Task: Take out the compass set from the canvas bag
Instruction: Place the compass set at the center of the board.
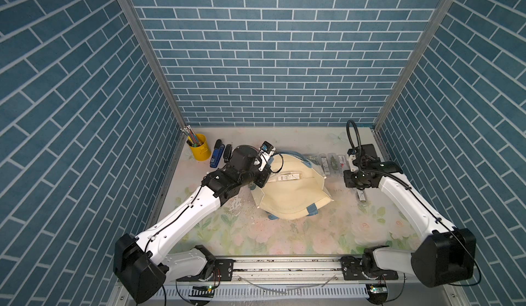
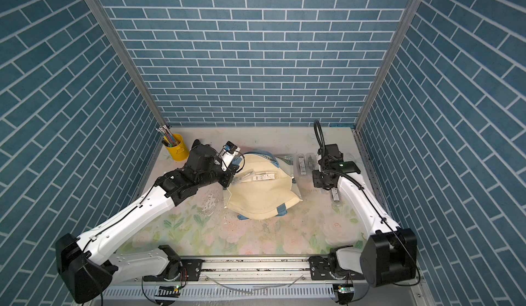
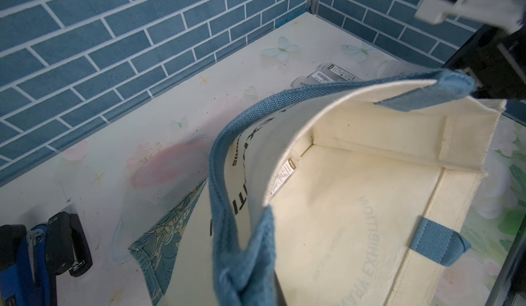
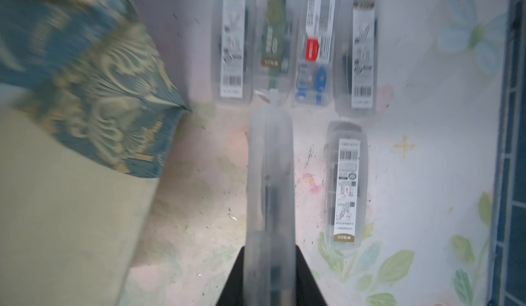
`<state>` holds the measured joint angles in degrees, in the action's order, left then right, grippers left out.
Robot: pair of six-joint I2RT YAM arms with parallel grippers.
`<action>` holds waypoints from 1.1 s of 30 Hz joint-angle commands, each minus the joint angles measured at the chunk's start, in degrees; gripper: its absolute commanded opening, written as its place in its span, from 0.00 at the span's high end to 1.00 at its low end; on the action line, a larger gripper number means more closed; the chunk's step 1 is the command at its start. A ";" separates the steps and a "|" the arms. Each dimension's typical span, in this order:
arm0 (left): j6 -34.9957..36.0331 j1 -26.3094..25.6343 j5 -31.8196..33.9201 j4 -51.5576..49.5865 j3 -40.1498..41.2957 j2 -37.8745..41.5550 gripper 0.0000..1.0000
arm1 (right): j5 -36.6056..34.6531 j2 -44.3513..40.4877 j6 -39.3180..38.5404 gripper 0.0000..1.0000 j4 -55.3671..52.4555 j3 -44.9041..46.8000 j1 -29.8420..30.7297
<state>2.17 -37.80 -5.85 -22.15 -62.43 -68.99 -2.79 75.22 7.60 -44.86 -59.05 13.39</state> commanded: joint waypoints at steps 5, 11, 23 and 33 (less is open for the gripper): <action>-0.07 -0.30 -0.53 4.05 -0.36 2.28 1.00 | -2.95 4.71 1.97 0.91 4.26 4.89 -1.45; -0.02 -0.27 -0.64 4.22 -0.23 2.11 1.00 | -4.60 5.76 1.92 0.88 4.61 7.92 -1.50; -0.32 -0.32 -0.92 4.65 0.12 2.53 1.00 | -11.02 12.09 1.81 0.78 4.95 6.93 -1.27; -0.35 -0.28 -1.28 4.93 0.21 2.30 1.00 | -11.20 14.25 1.95 0.63 5.62 6.40 -1.08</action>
<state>2.15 -37.80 -6.35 -21.93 -62.28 -68.45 -12.80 88.64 7.73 -39.13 -52.18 12.10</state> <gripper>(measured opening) 0.068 0.362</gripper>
